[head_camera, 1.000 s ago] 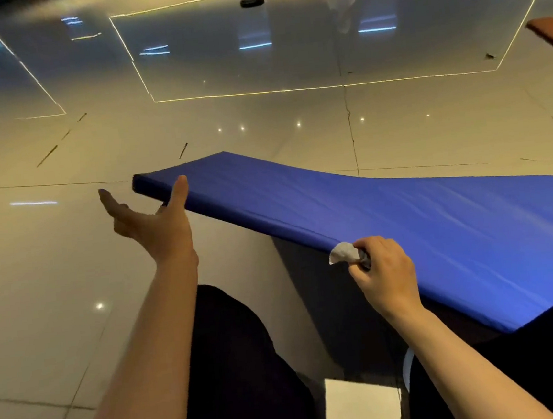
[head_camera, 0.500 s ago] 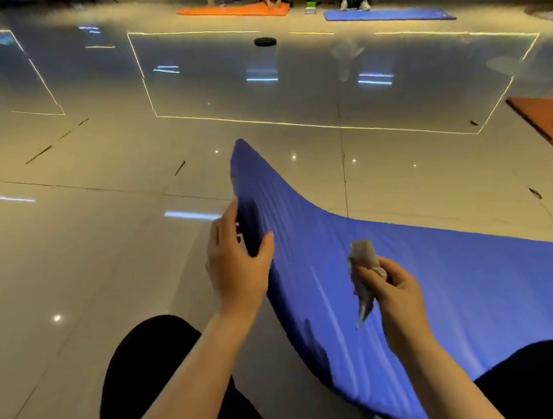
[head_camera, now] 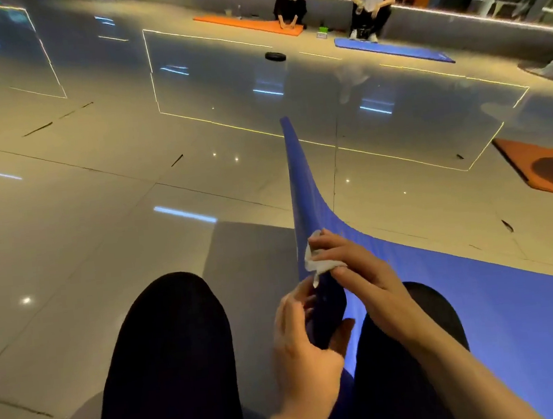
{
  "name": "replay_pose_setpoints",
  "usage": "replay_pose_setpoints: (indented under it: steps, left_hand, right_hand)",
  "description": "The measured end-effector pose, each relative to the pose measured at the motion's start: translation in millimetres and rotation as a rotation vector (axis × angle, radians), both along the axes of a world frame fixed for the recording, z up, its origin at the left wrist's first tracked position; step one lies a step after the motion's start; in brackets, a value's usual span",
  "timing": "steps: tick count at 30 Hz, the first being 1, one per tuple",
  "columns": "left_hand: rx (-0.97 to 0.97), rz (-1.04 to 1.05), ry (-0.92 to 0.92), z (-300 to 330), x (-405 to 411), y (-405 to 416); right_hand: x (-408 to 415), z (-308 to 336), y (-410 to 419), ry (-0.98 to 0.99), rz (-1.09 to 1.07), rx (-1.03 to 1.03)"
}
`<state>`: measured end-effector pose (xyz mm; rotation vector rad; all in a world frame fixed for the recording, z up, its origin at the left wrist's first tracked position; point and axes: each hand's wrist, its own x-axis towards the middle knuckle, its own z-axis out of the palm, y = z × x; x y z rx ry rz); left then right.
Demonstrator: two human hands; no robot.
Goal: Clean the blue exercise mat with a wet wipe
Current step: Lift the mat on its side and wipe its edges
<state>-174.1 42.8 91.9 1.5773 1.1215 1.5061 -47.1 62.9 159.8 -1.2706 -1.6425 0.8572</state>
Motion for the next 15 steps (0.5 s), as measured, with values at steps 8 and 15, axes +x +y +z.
replay_pose_setpoints:
  steps: [8, 15]
  left_hand:
    - [-0.113, 0.01, -0.052, 12.6, -15.6, -13.7]
    - [-0.026, 0.087, 0.062, 5.3, -22.9, -20.9]
  right_hand:
    - [-16.9, 3.2, -20.2, 0.109, 0.048, 0.1]
    - [-4.9, -5.4, 44.9, -0.134, -0.112, 0.122]
